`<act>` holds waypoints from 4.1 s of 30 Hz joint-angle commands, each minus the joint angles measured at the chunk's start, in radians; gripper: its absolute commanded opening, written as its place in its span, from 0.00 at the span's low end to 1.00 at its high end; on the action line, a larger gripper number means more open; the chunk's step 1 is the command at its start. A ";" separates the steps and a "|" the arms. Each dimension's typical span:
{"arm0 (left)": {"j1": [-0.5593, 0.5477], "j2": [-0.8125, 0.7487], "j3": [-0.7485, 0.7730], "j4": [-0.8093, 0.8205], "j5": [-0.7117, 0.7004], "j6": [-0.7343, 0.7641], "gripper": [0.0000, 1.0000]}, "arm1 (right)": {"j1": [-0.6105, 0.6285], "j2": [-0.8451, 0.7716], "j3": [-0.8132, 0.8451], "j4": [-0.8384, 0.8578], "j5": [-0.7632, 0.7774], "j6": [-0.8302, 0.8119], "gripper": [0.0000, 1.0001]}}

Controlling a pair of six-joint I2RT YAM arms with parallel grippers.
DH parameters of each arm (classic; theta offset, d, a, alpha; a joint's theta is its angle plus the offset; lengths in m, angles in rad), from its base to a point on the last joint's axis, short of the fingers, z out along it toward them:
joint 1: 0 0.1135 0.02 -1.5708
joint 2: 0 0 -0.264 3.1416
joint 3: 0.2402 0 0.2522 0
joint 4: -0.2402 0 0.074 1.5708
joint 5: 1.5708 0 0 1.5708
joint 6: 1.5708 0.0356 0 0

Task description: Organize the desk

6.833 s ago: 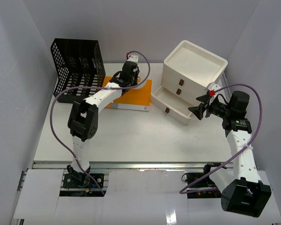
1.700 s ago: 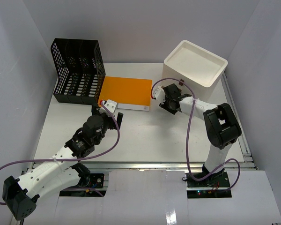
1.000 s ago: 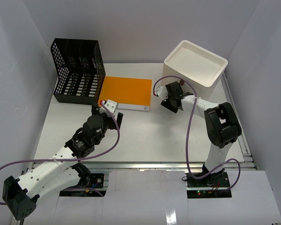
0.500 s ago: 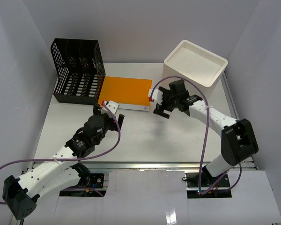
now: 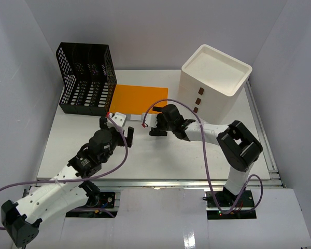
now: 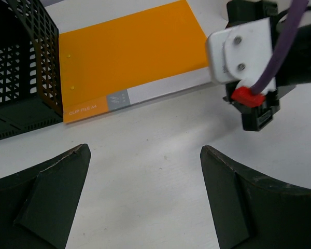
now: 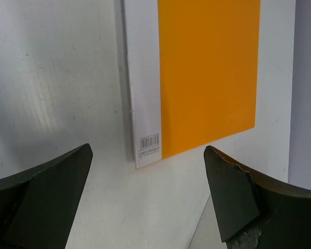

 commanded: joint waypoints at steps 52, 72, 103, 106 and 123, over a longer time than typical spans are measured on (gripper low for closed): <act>0.128 0.554 -0.176 0.574 0.116 -1.369 0.98 | 0.004 -0.263 -0.221 -0.029 -0.179 0.214 0.09; 0.217 0.740 -0.068 0.666 0.146 -1.381 0.77 | 0.004 -0.396 -0.286 -0.071 -0.302 0.275 0.08; 0.255 0.246 -0.005 0.456 0.246 -0.401 0.00 | -0.247 -0.654 -0.246 -0.467 -0.731 0.028 0.90; 0.257 0.181 0.050 0.374 0.228 -0.278 0.00 | -0.290 -0.675 -0.251 -0.453 -0.735 0.054 0.90; 0.443 0.246 0.504 0.232 0.187 -0.031 0.00 | -0.370 -0.719 -0.326 -0.324 -0.728 0.150 0.90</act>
